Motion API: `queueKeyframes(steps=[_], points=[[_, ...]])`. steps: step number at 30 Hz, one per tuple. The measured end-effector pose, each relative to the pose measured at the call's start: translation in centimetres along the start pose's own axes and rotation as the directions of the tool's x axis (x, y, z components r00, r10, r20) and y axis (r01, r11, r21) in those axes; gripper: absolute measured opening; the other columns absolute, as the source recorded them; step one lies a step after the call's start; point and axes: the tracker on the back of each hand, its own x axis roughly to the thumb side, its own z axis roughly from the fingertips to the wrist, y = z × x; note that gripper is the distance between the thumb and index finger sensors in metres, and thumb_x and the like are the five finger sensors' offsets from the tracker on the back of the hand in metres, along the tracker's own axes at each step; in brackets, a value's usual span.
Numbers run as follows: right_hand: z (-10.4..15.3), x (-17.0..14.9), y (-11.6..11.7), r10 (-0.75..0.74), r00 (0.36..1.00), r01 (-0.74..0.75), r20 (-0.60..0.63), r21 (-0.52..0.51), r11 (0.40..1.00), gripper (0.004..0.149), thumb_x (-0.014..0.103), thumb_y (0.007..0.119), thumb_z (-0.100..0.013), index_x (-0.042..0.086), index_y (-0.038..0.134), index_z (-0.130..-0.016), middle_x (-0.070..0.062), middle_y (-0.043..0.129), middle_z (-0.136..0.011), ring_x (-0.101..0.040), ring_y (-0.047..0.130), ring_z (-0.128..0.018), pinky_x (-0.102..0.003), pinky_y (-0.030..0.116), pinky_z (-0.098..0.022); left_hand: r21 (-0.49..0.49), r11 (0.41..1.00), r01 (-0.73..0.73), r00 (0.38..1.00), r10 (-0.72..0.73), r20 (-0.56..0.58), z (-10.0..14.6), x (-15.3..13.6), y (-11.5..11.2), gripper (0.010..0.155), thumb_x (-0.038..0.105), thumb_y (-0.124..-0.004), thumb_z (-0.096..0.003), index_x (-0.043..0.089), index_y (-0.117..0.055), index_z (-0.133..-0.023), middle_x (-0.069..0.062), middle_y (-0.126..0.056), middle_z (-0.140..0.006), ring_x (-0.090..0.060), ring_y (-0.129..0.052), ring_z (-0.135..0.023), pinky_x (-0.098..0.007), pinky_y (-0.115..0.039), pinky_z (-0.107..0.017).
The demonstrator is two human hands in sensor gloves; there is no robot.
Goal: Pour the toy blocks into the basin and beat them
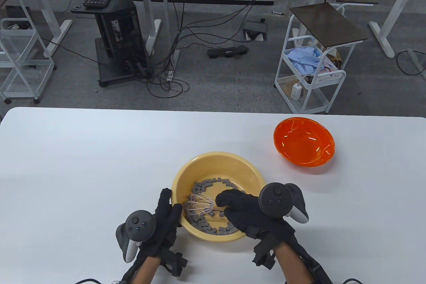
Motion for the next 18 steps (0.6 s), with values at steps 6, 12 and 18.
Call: queueKeyframes(steps=[6,12,18], points=[[1.0,0.3,-1.6,0.02,1.0,-0.019,-0.022,0.012,1.0,0.037,0.013,0.077,-0.067,0.006,0.072,-0.103,-0.032,0.072,-0.104,-0.05,0.091,-0.06,-0.06,0.076,-0.053,0.002,1.0,0.0,1.0,0.0,-0.001,0.0,0.0,0.0,0.065,0.032,-0.058,-0.0697,-0.006,-0.033,-0.115,-0.026,-0.082,-0.085,-0.023,-0.102,-0.06,-0.057,-0.082,-0.055],[1.6,0.2,-2.7,0.025,0.998,-0.025,-0.053,0.01,1.0,0.037,0.013,0.076,-0.067,0.007,0.072,-0.103,-0.031,0.074,-0.102,-0.045,0.092,-0.052,-0.056,0.078,-0.047,0.002,1.0,0.0,1.0,0.0,-0.003,0.0,0.0,0.0,0.065,0.032,-0.058,-0.0698,-0.006,-0.033,-0.115,-0.026,-0.082,-0.085,-0.023,-0.102,-0.06,-0.057,-0.082,-0.055],[2.3,0.2,-3.7,0.086,0.992,-0.089,-0.096,-0.025,0.996,0.036,0.014,0.077,-0.066,0.008,0.074,-0.102,-0.029,0.076,-0.1,-0.038,0.092,-0.044,-0.051,0.079,-0.041,0.001,1.0,-0.001,1.0,0.001,-0.004,0.0,0.0,0.0,0.065,0.032,-0.058,-0.0698,-0.006,-0.033,-0.115,-0.026,-0.082,-0.085,-0.023,-0.102,-0.06,-0.057,-0.082,-0.055]])
